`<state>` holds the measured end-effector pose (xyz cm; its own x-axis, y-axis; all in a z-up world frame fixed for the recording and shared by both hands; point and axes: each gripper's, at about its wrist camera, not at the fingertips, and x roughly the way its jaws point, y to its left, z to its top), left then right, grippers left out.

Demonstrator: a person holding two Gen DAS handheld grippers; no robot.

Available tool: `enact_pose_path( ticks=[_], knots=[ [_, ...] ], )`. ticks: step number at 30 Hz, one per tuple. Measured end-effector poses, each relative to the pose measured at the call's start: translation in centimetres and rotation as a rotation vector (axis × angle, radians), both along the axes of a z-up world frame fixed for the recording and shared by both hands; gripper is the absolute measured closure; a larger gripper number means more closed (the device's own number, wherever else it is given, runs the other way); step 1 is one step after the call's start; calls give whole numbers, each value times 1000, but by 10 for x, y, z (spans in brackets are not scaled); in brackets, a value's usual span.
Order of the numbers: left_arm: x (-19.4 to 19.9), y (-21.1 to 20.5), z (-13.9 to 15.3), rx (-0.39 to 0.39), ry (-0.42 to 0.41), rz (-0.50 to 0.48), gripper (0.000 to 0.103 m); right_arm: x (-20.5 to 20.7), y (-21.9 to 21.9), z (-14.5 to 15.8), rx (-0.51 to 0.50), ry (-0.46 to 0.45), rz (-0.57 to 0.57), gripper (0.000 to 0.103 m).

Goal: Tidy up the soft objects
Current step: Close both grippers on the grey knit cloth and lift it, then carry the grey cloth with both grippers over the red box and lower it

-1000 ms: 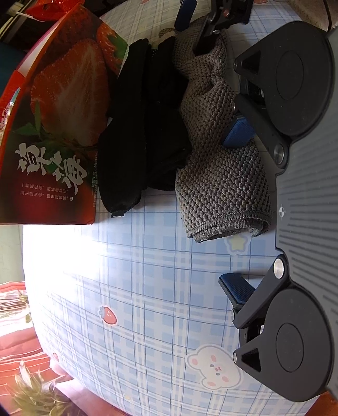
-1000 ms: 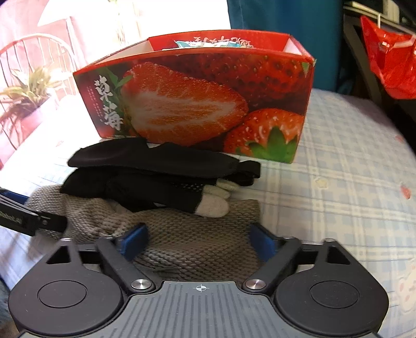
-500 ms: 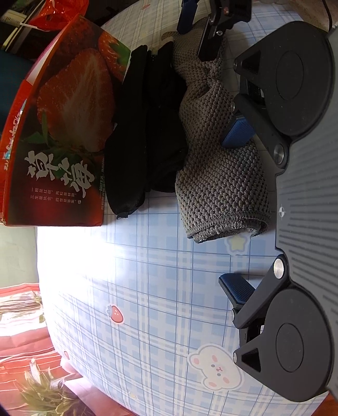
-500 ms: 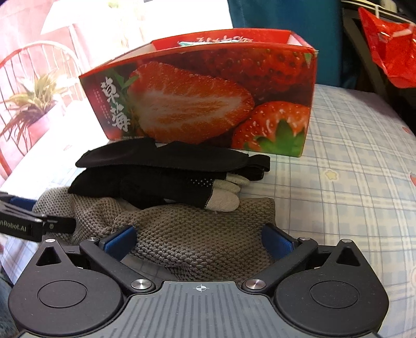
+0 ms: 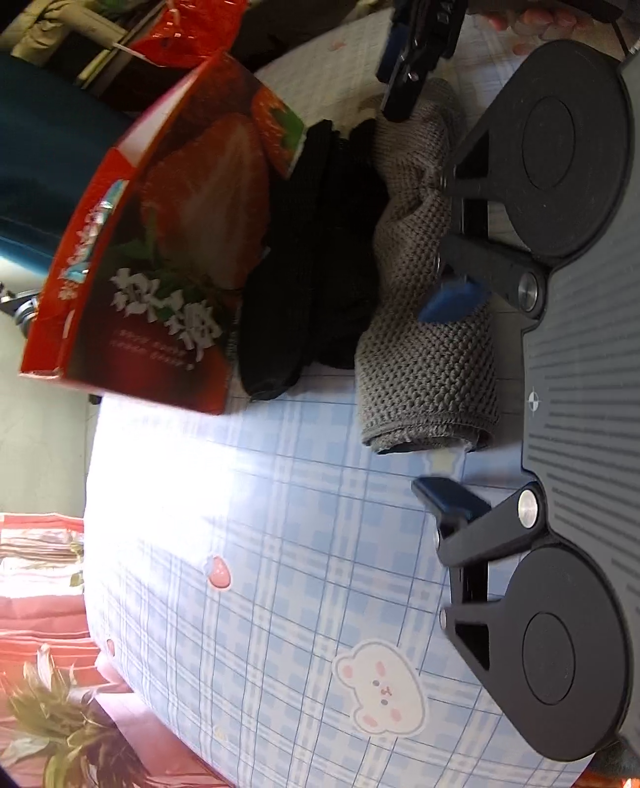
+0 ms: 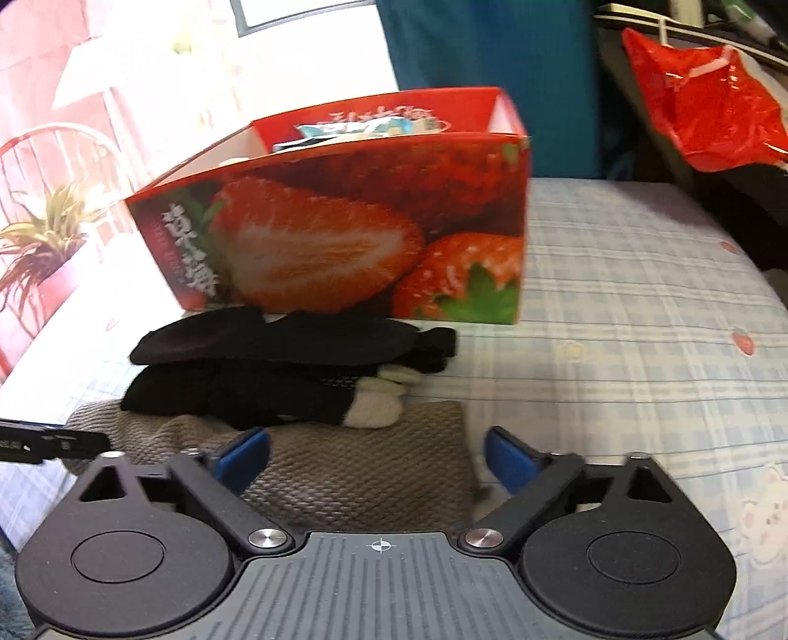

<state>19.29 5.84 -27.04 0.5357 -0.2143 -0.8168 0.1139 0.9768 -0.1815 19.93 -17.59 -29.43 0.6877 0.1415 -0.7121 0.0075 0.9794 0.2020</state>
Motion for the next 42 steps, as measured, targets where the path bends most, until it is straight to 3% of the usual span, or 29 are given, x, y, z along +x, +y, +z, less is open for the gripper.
enact_pose_path(
  ticks=[3, 9, 11, 13, 15, 17, 26, 35, 42],
  knots=[
    [0, -1, -4, -18, 13, -11, 42, 2, -4, -7, 0, 29, -7, 28],
    [-7, -13, -11, 36, -36, -58, 42, -5, 6, -16, -26, 19, 28, 44],
    [-8, -12, -11, 17, -47, -62, 53, -6, 8, -16, -19, 15, 42, 55],
    [-9, -12, -12, -13, -50, -78, 75, -7, 11, -16, -16, 11, 60, 60],
    [-11, -12, -12, -34, -62, -87, 81, -8, 14, -15, -13, 4, 71, 69],
    [-15, -14, -11, -8, -91, -96, 84, -10, 15, -12, -4, -7, 74, 84],
    [-24, -5, 17, -41, -188, -79, 86, -20, 10, 20, 50, -112, 100, 89],
    [-42, -6, 67, -65, -382, -87, 86, -23, -5, 69, 101, -257, 87, 89],
    [-30, -13, 83, -52, -408, -119, 86, -11, -11, 89, 85, -300, 104, 89]
  ],
)
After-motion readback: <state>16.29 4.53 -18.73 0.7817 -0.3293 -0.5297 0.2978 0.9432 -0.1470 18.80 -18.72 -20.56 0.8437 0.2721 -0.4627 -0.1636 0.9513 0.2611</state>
